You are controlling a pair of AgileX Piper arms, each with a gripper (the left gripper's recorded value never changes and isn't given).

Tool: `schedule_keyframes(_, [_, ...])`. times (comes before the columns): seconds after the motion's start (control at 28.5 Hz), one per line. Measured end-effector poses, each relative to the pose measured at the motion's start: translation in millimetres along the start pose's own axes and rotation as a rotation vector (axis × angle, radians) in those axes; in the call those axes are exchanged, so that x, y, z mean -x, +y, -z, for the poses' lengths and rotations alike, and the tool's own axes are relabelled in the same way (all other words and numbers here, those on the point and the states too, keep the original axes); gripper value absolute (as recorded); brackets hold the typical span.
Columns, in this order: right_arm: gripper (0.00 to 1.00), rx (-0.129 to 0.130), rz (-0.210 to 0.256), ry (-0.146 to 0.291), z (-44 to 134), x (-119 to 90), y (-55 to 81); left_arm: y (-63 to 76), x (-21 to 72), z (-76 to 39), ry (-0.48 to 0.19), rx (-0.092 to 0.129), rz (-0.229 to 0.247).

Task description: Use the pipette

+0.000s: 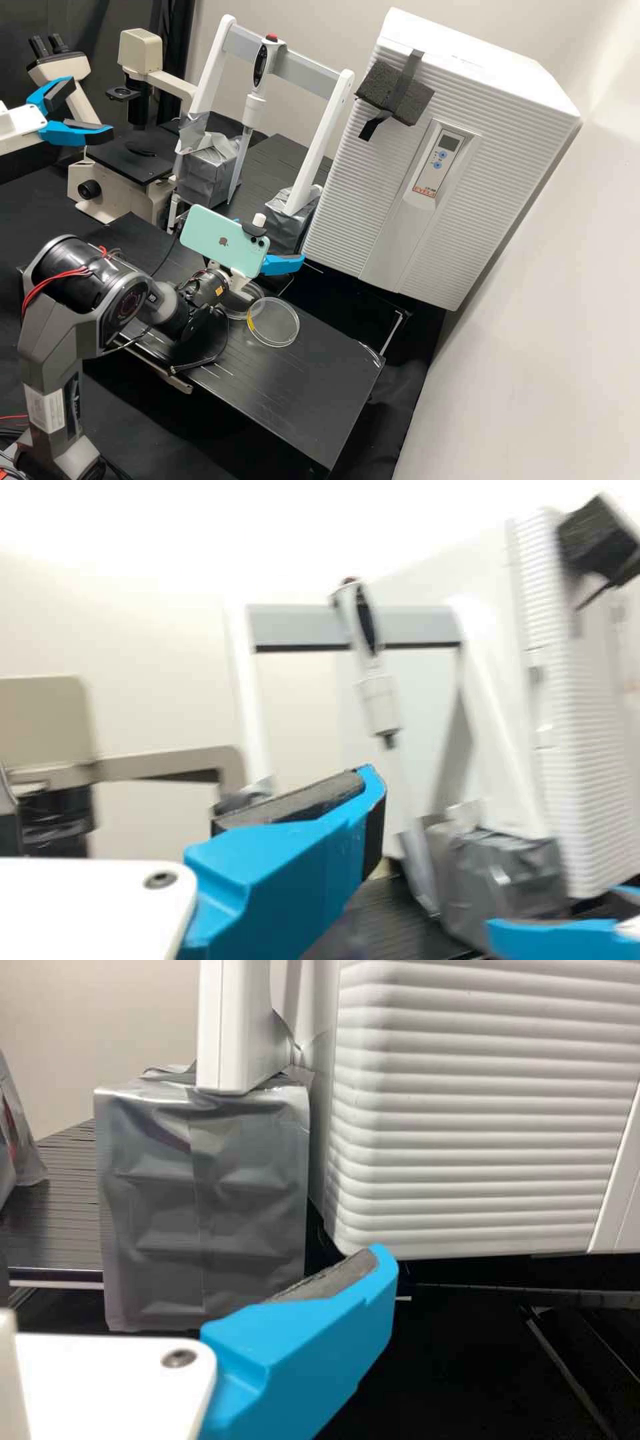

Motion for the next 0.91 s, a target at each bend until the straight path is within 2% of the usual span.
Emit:
schedule_keyframes(0.07, [1.0,0.0,0.0,0.0,0.0,0,0.0,0.8,0.4,-6.5,-0.024,0.004,-0.002])
schedule_keyframes(0.18, [1.0,0.0,0.0,0.0,0.0,0,0.0,1.3,0.7,-10.5,-0.039,0.006,-0.004])
schedule_keyframes(0.35, [1.0,0.0,-0.004,0.004,2.5,2,2.7,-2.7,4.0,-8.2,-0.019,-0.016,0.009])
schedule_keyframes(0.42, [1.0,-0.017,-0.011,0.022,10.6,7,8.1,-4.2,5.2,-7.1,-0.009,-0.014,0.014])
schedule_keyframes(0.46, [1.0,-0.028,-0.015,0.037,15.8,9,10.5,-4.3,5.4,-7.1,-0.009,-0.014,0.015])
schedule_keyframes(0.49, [1.0,-0.046,-0.026,0.077,27.1,14,14.3,-4.5,5.7,-5.7,-0.002,-0.014,0.015])
schedule_keyframes(0.67, [1.0,-0.063,-0.045,0.212,65.2,21,21.3,-5.6,7.2,-1.1,0.018,-0.017,0.019])
schedule_keyframes(0.74, [1.0,-0.06,-0.046,0.273,84.3,20,22.9,-5.9,7.1,0.6,0.024,-0.019,0.02])
schedule_keyframes(0.91, [1.0,-0.057,-0.032,0.321,113.7,11,30.3,-8.8,9.2,3.2,0.039,-0.016,0.031])
